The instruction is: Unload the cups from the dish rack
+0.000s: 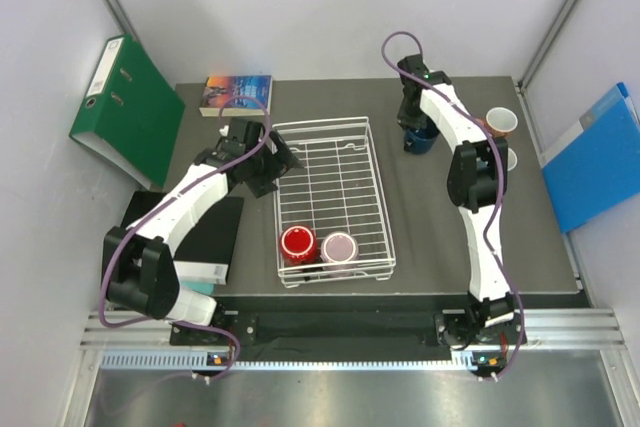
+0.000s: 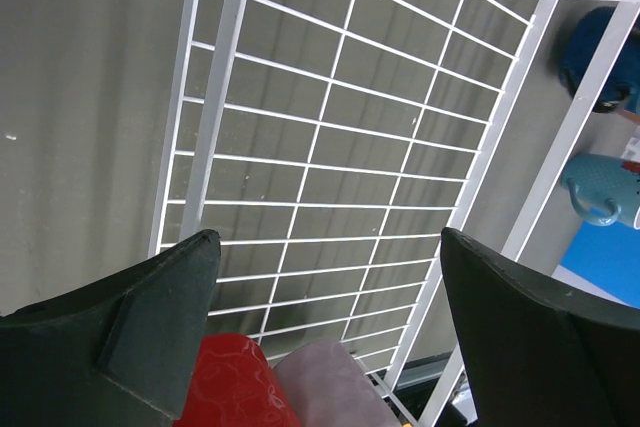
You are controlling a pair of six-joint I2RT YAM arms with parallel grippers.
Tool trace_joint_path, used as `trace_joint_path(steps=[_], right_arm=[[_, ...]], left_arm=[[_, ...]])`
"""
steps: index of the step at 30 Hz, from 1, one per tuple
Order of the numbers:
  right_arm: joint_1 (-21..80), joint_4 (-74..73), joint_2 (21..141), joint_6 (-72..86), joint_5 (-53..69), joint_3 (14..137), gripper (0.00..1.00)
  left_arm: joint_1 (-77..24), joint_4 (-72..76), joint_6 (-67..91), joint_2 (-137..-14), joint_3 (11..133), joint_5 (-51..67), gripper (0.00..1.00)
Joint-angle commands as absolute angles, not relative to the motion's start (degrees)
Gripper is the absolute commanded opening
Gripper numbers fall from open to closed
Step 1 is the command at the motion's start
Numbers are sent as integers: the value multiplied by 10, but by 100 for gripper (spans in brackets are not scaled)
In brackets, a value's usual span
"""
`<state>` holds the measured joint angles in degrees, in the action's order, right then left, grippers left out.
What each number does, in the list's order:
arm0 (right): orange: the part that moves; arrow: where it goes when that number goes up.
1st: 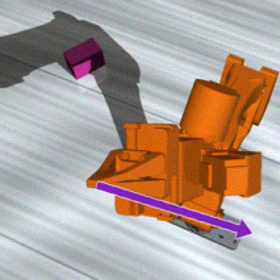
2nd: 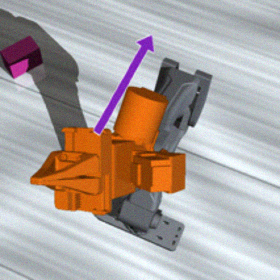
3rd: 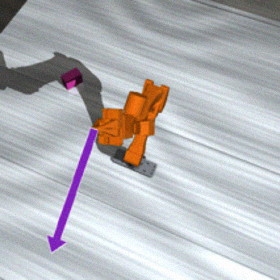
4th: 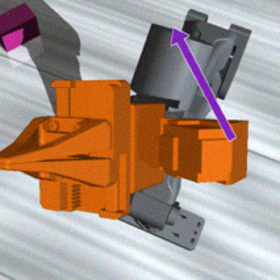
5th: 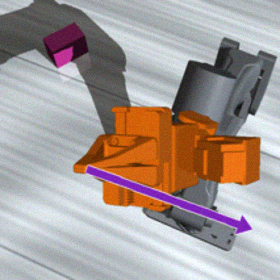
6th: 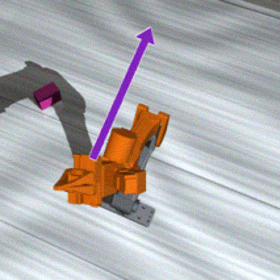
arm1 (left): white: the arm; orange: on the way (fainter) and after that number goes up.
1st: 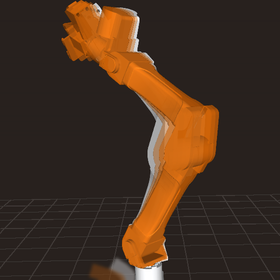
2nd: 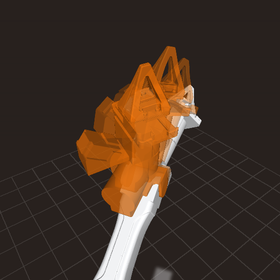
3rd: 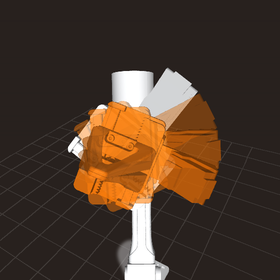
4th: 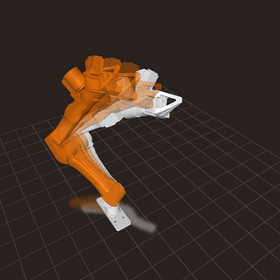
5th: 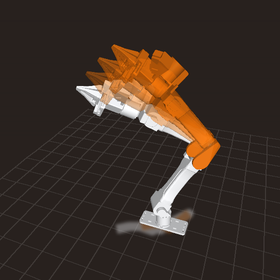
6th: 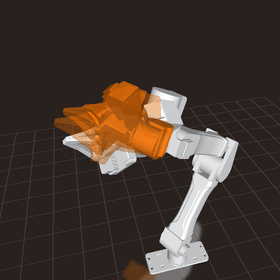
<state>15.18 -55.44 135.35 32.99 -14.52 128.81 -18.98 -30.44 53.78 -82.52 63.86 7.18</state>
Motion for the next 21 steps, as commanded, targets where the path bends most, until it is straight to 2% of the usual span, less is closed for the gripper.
trace_joint_path(steps=[1, 7, 10, 13, 16, 21], right_arm=[[143, -543, 1375, 322, -166, 1324, 0], [142, -544, 1390, 311, -165, 1322, 1], [142, -534, 1381, 312, -158, 1315, 8], [142, -506, 1350, 312, -148, 1287, 25], [142, -497, 1321, 314, -141, 1281, 36], [144, -493, 1279, 317, -124, 1289, 47]], left_arm=[[-190, -319, 515, -827, 655, 45, 96], [-190, -323, 507, -846, 671, 47, 95], [-190, -321, 506, -853, 672, 54, 95], [-190, -317, 502, -853, 673, 54, 96], [-190, -315, 490, -859, 677, 61, 97], [-190, -322, 483, -873, 684, 77, 97]])
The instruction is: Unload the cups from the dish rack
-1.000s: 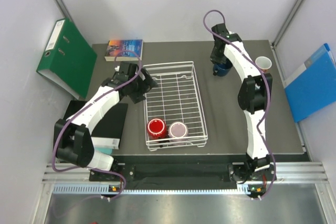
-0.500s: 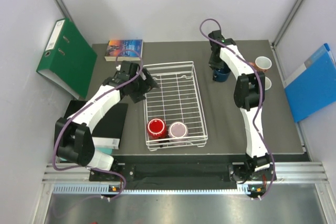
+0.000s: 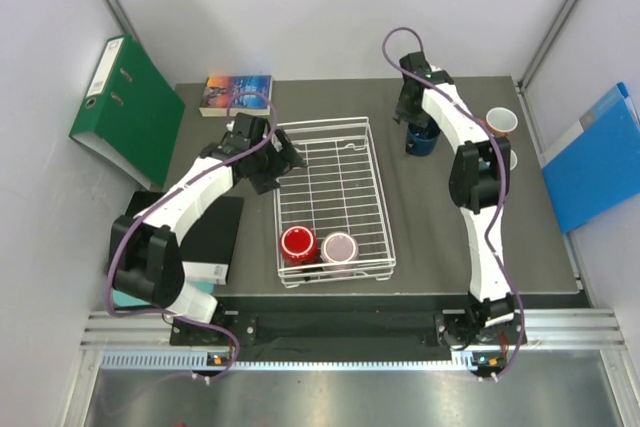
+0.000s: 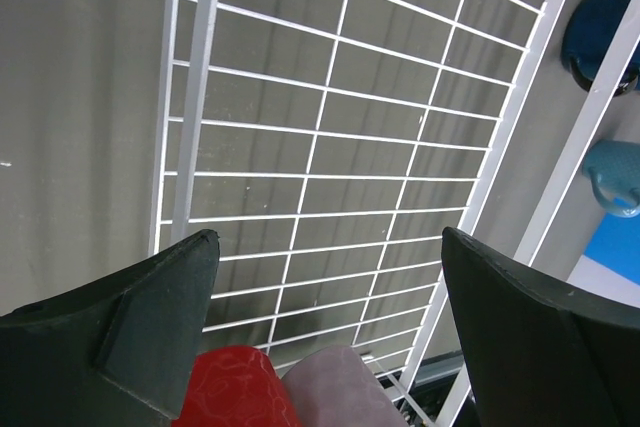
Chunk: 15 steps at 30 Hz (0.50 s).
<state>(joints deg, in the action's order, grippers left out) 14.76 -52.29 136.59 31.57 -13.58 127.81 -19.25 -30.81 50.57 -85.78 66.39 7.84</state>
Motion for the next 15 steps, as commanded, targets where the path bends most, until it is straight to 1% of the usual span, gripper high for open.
trace_joint_path(steps=[1, 4, 7, 9, 10, 12, 13, 14, 15], right_arm=[[144, -494, 1272, 319, -121, 1291, 48], [145, -489, 1238, 325, -115, 1294, 51], [145, -488, 1182, 328, -95, 1296, 58], [148, -476, 1150, 323, -81, 1275, 61], [149, -468, 1108, 315, -74, 1258, 64], [160, -440, 1053, 306, -74, 1177, 69], [163, -406, 996, 297, -68, 1144, 73], [170, -389, 966, 294, -62, 1075, 75], [174, -374, 937, 294, -60, 1039, 76]], left_arm=[[-190, -322, 483, -871, 684, 77, 97], [-190, -316, 481, -859, 684, 69, 98], [-190, -307, 470, -843, 686, 63, 99], [-191, -307, 462, -834, 686, 65, 99], [-192, -309, 451, -831, 685, 65, 99], [-202, -312, 437, -820, 682, 62, 99], [-208, -324, 425, -817, 683, 54, 99], [-216, -330, 417, -814, 682, 44, 99], [-238, -334, 409, -805, 681, 31, 99]])
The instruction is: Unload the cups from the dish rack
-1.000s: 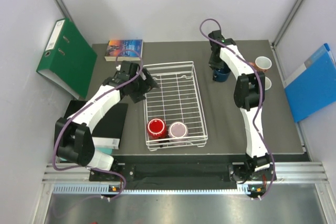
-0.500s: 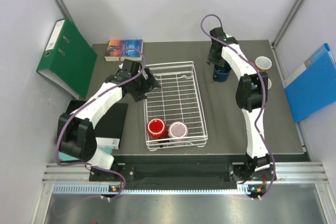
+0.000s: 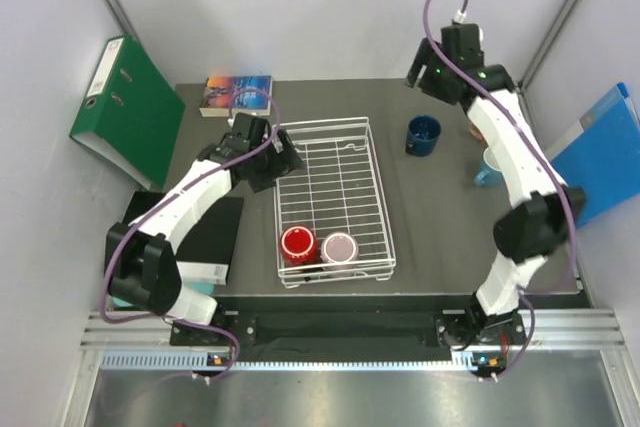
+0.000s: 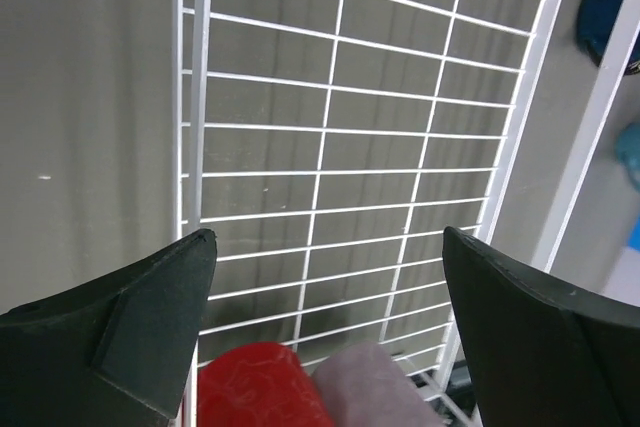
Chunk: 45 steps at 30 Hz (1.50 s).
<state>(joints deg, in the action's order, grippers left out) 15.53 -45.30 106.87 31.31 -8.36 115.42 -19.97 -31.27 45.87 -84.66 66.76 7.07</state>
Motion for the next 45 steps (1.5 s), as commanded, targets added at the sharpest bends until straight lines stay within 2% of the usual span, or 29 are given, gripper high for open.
trace_joint_path(steps=[1, 5, 7, 11, 15, 22, 27, 45], right_arm=[[178, -342, 884, 287, -45, 1007, 79], [202, -296, 767, 282, -21, 838, 81], [225, -287, 711, 280, -19, 791, 81], [257, -260, 624, 279, -14, 662, 80], [265, -254, 563, 285, -3, 593, 80], [269, -284, 508, 287, 36, 565, 80], [271, -297, 492, 281, 47, 571, 80], [277, -325, 462, 280, 46, 557, 80]], left_arm=[[-252, -344, 397, -802, 684, 18, 99], [-354, -388, 373, -774, 704, -92, 99], [-405, -407, 372, -763, 727, -132, 99], [-463, -437, 362, -743, 753, -145, 99], [-492, -443, 347, -721, 724, -110, 99], [-569, -468, 311, -722, 700, -92, 99], [-636, -489, 286, -772, 719, -119, 99], [-650, -416, 268, -851, 669, -75, 99]])
